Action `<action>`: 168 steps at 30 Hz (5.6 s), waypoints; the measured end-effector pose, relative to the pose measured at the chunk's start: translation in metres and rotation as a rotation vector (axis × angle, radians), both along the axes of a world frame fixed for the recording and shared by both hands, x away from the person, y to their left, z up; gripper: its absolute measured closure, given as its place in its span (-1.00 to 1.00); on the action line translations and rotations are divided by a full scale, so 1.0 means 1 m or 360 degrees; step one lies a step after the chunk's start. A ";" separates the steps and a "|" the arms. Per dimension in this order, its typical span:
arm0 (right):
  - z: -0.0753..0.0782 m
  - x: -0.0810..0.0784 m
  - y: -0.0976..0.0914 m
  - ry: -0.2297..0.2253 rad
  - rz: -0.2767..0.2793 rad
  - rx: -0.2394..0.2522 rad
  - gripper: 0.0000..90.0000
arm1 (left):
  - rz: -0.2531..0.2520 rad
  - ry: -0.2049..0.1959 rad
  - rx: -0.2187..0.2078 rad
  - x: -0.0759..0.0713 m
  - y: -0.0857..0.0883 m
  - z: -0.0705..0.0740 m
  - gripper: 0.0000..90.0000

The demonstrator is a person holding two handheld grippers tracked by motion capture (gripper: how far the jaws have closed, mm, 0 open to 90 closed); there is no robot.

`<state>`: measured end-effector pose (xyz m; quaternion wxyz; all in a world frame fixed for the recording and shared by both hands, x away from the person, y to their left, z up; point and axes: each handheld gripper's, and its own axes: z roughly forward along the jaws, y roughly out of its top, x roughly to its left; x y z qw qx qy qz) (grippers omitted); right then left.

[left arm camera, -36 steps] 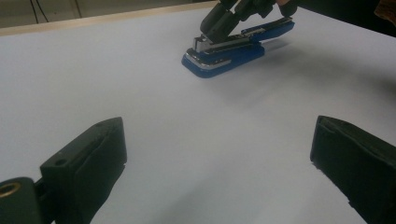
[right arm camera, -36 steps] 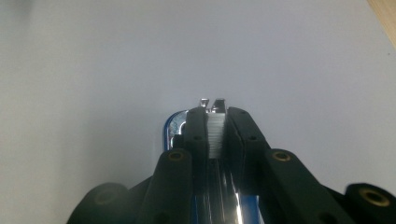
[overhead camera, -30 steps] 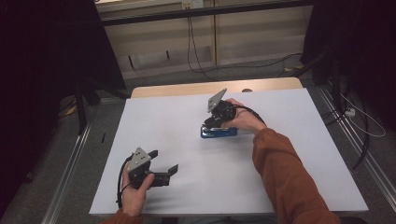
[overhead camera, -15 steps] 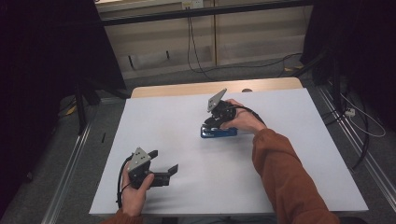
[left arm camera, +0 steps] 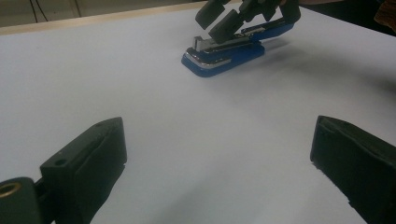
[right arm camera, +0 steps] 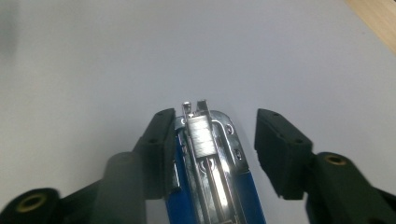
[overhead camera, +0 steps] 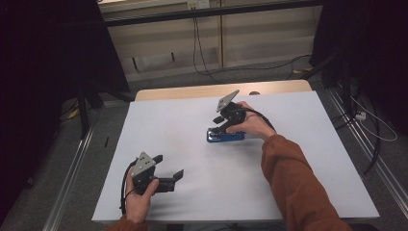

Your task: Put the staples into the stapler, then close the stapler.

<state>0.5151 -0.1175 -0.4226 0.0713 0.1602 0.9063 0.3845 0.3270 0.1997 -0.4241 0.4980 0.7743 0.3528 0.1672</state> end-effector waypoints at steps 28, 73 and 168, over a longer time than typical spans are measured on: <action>-0.003 -0.026 -0.028 0.0051 -0.0387 0.0218 -0.84 | 0.0017 -0.0002 -0.0005 0.000 0.001 0.000 -0.92; -0.004 -0.093 -0.110 -0.0195 -0.1012 0.0452 -0.92 | 0.0070 0.0003 -0.0006 0.002 0.005 -0.002 -0.92; -0.027 -0.125 -0.145 -0.0233 -0.1103 0.0346 0.31 | 0.0017 0.0040 0.0083 0.133 -0.106 -0.007 -0.89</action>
